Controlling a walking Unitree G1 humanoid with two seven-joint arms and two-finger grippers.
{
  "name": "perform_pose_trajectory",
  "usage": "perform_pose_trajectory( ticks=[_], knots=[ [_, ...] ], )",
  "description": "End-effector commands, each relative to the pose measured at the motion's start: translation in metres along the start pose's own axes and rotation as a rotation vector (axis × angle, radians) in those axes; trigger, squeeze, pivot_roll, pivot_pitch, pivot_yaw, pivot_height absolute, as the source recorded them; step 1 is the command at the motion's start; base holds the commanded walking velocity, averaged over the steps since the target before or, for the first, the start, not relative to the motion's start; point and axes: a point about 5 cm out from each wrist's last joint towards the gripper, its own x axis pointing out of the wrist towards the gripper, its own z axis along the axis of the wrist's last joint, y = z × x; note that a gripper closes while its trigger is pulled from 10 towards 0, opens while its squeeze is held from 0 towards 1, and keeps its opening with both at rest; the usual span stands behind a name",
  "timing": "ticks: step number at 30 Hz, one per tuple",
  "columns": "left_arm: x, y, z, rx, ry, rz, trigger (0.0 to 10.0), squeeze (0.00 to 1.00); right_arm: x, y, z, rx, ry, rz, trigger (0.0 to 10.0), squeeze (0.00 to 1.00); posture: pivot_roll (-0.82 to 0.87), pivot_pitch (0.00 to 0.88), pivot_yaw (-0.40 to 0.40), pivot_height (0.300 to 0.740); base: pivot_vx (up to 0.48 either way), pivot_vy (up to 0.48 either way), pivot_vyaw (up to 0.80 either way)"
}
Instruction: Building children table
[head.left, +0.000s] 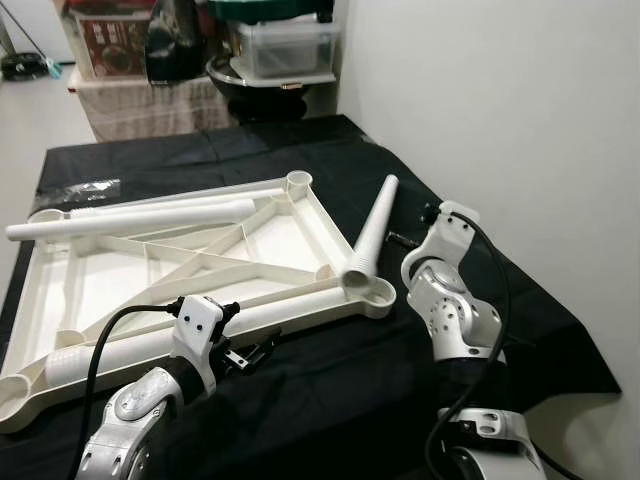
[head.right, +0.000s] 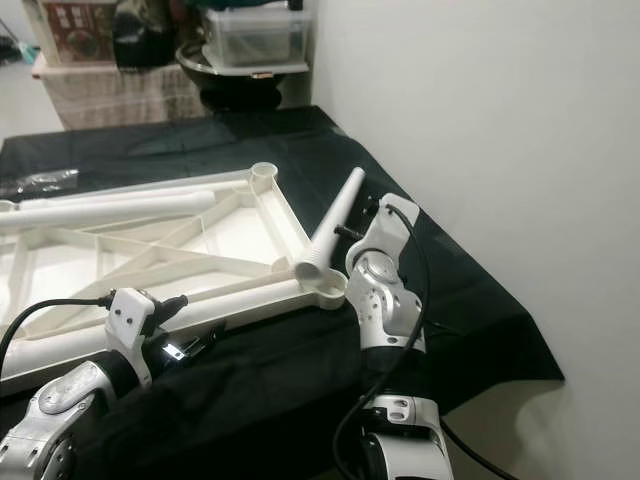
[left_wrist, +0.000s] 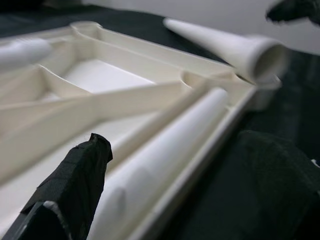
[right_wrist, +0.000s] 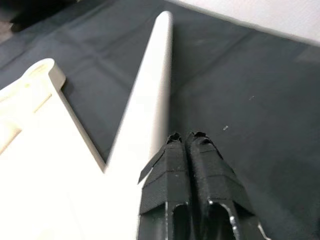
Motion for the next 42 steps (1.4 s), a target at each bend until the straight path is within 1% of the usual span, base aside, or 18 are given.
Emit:
perform_pose_trajectory(
  ticks=[1, 3, 4, 8, 10, 14, 17, 20, 21, 22, 23, 25, 26, 27, 28, 35, 40, 42],
  knots=[
    [-0.001, 0.01, 0.001, 0.008, -0.011, 0.078, 10.0, 0.0, 0.002, -0.006, 0.005, 0.0, -0.017, -0.006, 10.0, 1.0, 0.01, 0.0, -0.081, 0.74, 0.0, 0.0, 0.0],
    [-0.002, 0.021, 0.007, 0.013, -0.041, 0.155, 10.0, 0.0, 0.002, -0.012, 0.013, -0.024, -0.069, 0.001, 10.0, 1.0, 0.01, 0.0, -0.08, 0.74, 0.0, 0.0, 0.0],
    [-0.002, 0.021, 0.007, 0.013, -0.041, 0.155, 10.0, 0.0, 0.002, -0.012, 0.013, -0.024, -0.069, 0.001, 10.0, 1.0, 0.01, 0.0, -0.08, 0.74, 0.0, 0.0, 0.0],
    [0.0, 0.031, 0.015, -0.016, -0.091, 0.247, 10.0, 0.0, 0.0, -0.008, 0.015, -0.076, -0.098, 0.07, 10.0, 1.0, 0.01, 0.0, -0.072, 0.74, 0.074, 0.0, 0.0],
    [0.001, 0.031, 0.017, -0.013, -0.105, 0.256, 10.0, 0.0, -0.002, -0.007, 0.019, -0.113, -0.143, 0.089, 10.0, 1.0, 0.01, 0.0, -0.07, 0.74, 0.388, 0.0, 0.0],
    [0.001, 0.031, 0.017, -0.009, -0.105, 0.258, 10.0, 0.0, -0.003, -0.007, 0.021, -0.135, -0.165, 0.104, 10.0, 1.0, 0.01, 0.0, -0.07, 0.74, 0.48, 0.0, 0.0],
    [0.003, 0.029, 0.017, -0.01, -0.106, 0.26, 10.0, 0.0, -0.003, -0.005, 0.024, -0.192, -0.19, 0.131, 10.0, 1.0, 0.02, 0.0, -0.067, 0.74, 0.48, 0.0, 0.0],
    [0.003, 0.029, 0.017, -0.01, -0.106, 0.26, 10.0, 0.0, -0.003, -0.005, 0.024, -0.192, -0.19, 0.131, 10.0, 1.0, 0.02, 0.0, -0.067, 0.74, 0.48, 0.0, 0.0],
    [0.003, 0.029, 0.017, -0.011, -0.107, 0.259, 10.0, 0.0, -0.002, -0.006, 0.025, -0.258, -0.202, 0.131, 10.0, 1.0, 0.02, 0.0, -0.067, 0.74, 0.48, 0.0, 0.0],
    [0.003, 0.029, 0.017, -0.011, -0.107, 0.259, 10.0, 0.0, -0.002, -0.006, 0.025, -0.258, -0.202, 0.131, 10.0, 1.0, 0.02, 0.0, -0.067, 0.74, 0.48, 0.0, 0.0],
    [0.004, 0.029, 0.017, -0.011, -0.108, 0.259, 10.0, 0.0, -0.001, -0.008, 0.026, -0.319, -0.217, 0.128, 10.0, 1.0, 0.02, 0.0, -0.068, 0.74, 0.48, 0.0, 0.0],
    [0.004, 0.029, 0.017, -0.011, -0.108, 0.259, 10.0, 0.0, -0.001, -0.008, 0.026, -0.319, -0.217, 0.128, 10.0, 1.0, 0.02, 0.0, -0.068, 0.74, 0.48, 0.0, 0.0],
    [0.005, 0.028, 0.016, -0.004, -0.107, 0.258, 10.0, 0.0, 0.001, -0.01, 0.026, -0.406, -0.222, 0.104, 10.0, 1.0, 0.02, 0.0, -0.069, 0.74, 0.0, 0.0, 0.0],
    [0.005, 0.028, 0.016, -0.004, -0.107, 0.258, 10.0, 0.0, 0.001, -0.01, 0.026, -0.406, -0.222, 0.104, 10.0, 1.0, 0.02, 0.0, -0.069, 0.74, 0.0, 0.0, 0.0],
    [0.006, 0.026, 0.016, 0.013, -0.1, 0.26, 10.0, 0.0, 0.002, -0.01, 0.026, -0.457, -0.23, 0.096, 10.0, 0.0, 0.02, 0.0, -0.069, 0.74, 0.0, 0.0, 0.0],
    [0.008, 0.023, 0.015, 0.043, -0.094, 0.258, 10.0, 0.0, 0.002, -0.007, 0.022, -0.477, -0.228, 0.113, 10.0, 0.0, 0.02, 0.0, -0.069, 0.74, 0.0, 0.0, 0.0],
    [0.012, 0.015, 0.013, 0.069, -0.079, 0.225, 10.0, 0.0, -0.001, -0.002, 0.016, -0.478, -0.232, 0.166, 10.0, 0.0, 0.02, 0.0, -0.067, 0.74, 0.0, 0.0, 0.0],
    [0.013, 0.012, 0.011, 0.073, -0.074, 0.208, 10.0, 0.0, -0.001, -0.002, 0.016, -0.481, -0.237, 0.175, 10.0, 0.0, 0.02, 0.0, -0.066, 0.74, 0.0, -0.469, 0.0]
  ],
)
